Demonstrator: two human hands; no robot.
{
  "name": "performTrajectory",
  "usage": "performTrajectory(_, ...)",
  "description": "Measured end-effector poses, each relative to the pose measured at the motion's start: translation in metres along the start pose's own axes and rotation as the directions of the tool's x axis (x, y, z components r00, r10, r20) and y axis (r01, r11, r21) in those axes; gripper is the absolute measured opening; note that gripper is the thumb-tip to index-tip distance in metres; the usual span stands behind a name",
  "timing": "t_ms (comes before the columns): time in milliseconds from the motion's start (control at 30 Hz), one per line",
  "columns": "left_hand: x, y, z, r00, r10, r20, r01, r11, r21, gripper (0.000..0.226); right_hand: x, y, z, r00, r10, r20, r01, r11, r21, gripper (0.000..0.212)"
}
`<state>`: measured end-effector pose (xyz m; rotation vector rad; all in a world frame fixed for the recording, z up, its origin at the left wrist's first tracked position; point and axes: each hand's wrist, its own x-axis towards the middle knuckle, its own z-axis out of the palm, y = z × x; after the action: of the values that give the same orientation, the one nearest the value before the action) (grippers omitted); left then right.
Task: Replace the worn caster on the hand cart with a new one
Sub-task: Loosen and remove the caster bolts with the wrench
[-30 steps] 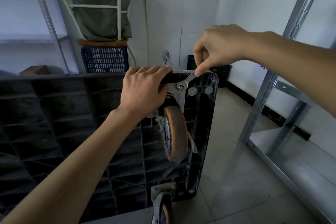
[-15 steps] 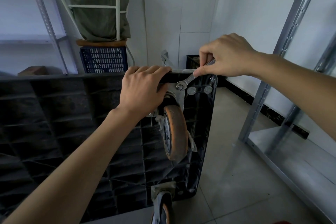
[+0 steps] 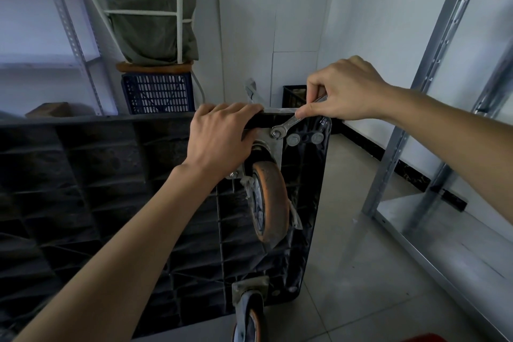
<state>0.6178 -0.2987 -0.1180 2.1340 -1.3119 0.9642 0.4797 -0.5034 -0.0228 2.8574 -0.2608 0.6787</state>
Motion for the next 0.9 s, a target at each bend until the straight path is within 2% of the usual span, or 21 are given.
performTrajectory(233, 0.001, -0.001, -0.001, 1.0, -0.01, 0.011, 0.011, 1.0, -0.023, 0.039, -0.002, -0.004, -0.003, 1.0, -0.011, 0.007, 0.011, 1.0, -0.019, 0.043)
performTrajectory(300, 0.001, -0.001, -0.001, 1.0, -0.007, 0.012, 0.007, 1.0, -0.025, 0.039, -0.004, -0.004, -0.002, 0.999, -0.041, 0.013, 0.042, 0.996, -0.083, 0.045)
performTrajectory(400, 0.0, -0.001, 0.0, 1.0, 0.006, 0.007, -0.006, 1.0, -0.017, 0.039, -0.007, -0.003, -0.001, 0.991, -0.134, 0.029, 0.137, 0.957, -0.255, 0.06)
performTrajectory(467, -0.001, -0.002, 0.002, 1.0, 0.012, 0.001, -0.011, 1.0, -0.014, 0.039, -0.008, -0.001, 0.0, 0.987, -0.162, 0.023, 0.162, 0.942, -0.294, 0.066)
performTrajectory(633, -0.001, -0.002, 0.002, 1.0, 0.011, -0.009, -0.012, 1.0, -0.028, 0.039, -0.008, 0.002, 0.008, 0.986, -0.158, -0.058, 0.141, 0.964, -0.227, 0.072)
performTrajectory(900, 0.0, -0.002, 0.0, 1.0, -0.005, -0.011, 0.004, 0.999, -0.041, 0.038, -0.011, -0.001, 0.008, 0.99, -0.121, -0.07, 0.106, 0.975, -0.194, 0.072)
